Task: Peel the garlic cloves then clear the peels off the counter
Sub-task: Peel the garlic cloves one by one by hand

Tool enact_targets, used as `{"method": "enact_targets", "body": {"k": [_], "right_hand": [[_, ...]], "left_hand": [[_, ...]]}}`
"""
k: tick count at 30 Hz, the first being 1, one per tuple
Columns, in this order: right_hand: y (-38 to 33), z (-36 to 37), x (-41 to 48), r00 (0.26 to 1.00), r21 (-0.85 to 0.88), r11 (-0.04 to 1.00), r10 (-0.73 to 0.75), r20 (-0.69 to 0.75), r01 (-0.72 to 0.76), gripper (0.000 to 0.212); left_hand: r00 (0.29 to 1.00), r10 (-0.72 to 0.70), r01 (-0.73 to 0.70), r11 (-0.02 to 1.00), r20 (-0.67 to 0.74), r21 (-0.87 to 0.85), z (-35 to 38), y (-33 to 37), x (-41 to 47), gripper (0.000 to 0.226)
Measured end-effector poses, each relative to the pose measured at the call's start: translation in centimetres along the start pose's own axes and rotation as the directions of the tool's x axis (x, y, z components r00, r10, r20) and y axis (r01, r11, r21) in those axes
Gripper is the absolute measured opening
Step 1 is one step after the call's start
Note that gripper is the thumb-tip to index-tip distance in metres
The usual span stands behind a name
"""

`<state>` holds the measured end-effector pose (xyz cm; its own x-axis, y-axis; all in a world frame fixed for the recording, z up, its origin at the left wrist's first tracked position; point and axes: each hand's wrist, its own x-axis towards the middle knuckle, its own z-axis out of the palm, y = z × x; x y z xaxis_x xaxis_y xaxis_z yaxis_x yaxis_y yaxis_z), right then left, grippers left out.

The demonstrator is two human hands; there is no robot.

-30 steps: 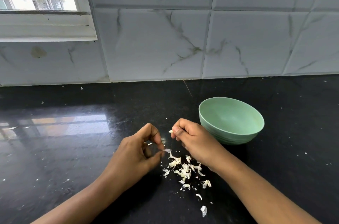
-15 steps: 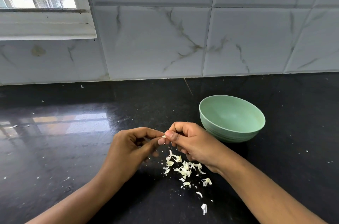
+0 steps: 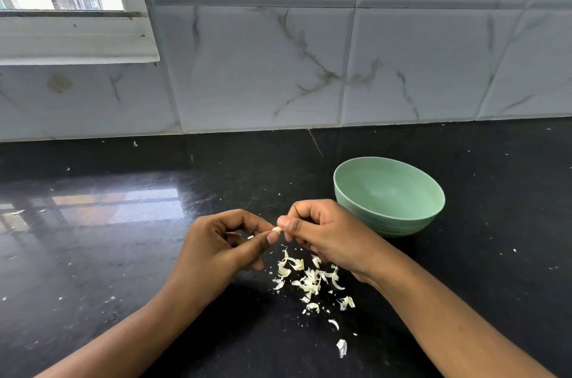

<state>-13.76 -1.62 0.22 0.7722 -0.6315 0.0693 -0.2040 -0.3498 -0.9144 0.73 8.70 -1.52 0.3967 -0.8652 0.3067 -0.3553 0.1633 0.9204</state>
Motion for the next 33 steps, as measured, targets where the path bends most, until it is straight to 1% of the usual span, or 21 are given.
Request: {"method": "enact_targets", "body": {"k": [2,4,5,8,12,14,17,19,23,26,29,32,33], "right_hand": [[0.0,-0.5,0.0,0.999,0.06,0.998,0.012,-0.049,-0.009,0.023],[0.1,-0.8,0.1,0.998,0.109,0.994,0.012,-0.064,-0.005,0.013],[0.1,-0.8,0.1,0.999,0.131,0.991,0.012,-0.051,-0.005,0.009],[0.0,-0.6,-0.1,0.999,0.199,0.98,0.023,0.027,-0.028,0.007],[-0.1,-0.3,-0.2,0.996,0.237,0.971,0.02,0.082,-0.039,0.003],[0.0,-0.3,-0.1,0.996,0.253,0.967,0.02,0.092,-0.043,0.004],[0.0,-0.4,-0.1,0.992,0.325,0.943,0.03,0.123,-0.069,0.006],[0.0,-0.5,-0.1,0.99,0.358,0.93,0.04,0.132,-0.086,0.007],[-0.1,-0.3,-0.2,0.992,0.351,0.934,0.03,0.12,-0.071,0.007],[-0.2,0.0,-0.1,0.996,0.329,0.944,0.003,0.095,-0.034,0.007],[-0.1,0.2,-0.1,0.996,0.335,0.942,-0.02,0.085,-0.01,0.006],[-0.1,0.2,0.0,0.997,0.379,0.925,-0.041,0.067,0.012,0.008],[-0.2,0.2,0.0,0.997,0.38,0.925,-0.053,0.056,0.028,0.008]], "left_hand": [[1.0,-0.009,0.009,1.0,-0.019,-0.013,0.0,0.1,0.0,0.013],[1.0,-0.014,0.014,1.0,-0.025,-0.014,-0.1,0.1,0.0,0.014],[1.0,-0.011,0.011,1.0,-0.023,-0.002,-0.1,0.2,0.0,0.015],[0.999,0.026,-0.024,0.998,-0.035,0.062,-0.3,-0.1,0.0,0.023],[0.996,0.09,-0.086,0.988,-0.027,0.128,-0.3,-0.5,-0.1,0.022],[0.996,0.089,-0.088,0.989,-0.001,0.116,-0.2,-0.4,-0.2,0.02],[0.998,0.05,-0.049,0.999,0.049,-0.008,-0.2,-0.3,-0.1,0.009],[0.997,-0.002,0.01,0.996,0.08,-0.091,-0.1,-0.2,0.0,0.006],[0.98,-0.118,0.151,0.966,0.163,-0.212,-0.1,-0.3,0.2,0.008],[0.971,-0.149,0.19,0.954,0.186,-0.231,-0.2,-0.4,0.3,0.006],[0.971,-0.161,0.194,0.961,0.174,-0.197,0.1,-0.3,0.3,0.013],[0.949,-0.26,0.294,0.935,0.18,-0.199,0.4,-0.2,0.2,0.014],[0.94,-0.285,0.322,0.923,0.187,-0.21,0.4,-0.2,0.2,0.017]]}}
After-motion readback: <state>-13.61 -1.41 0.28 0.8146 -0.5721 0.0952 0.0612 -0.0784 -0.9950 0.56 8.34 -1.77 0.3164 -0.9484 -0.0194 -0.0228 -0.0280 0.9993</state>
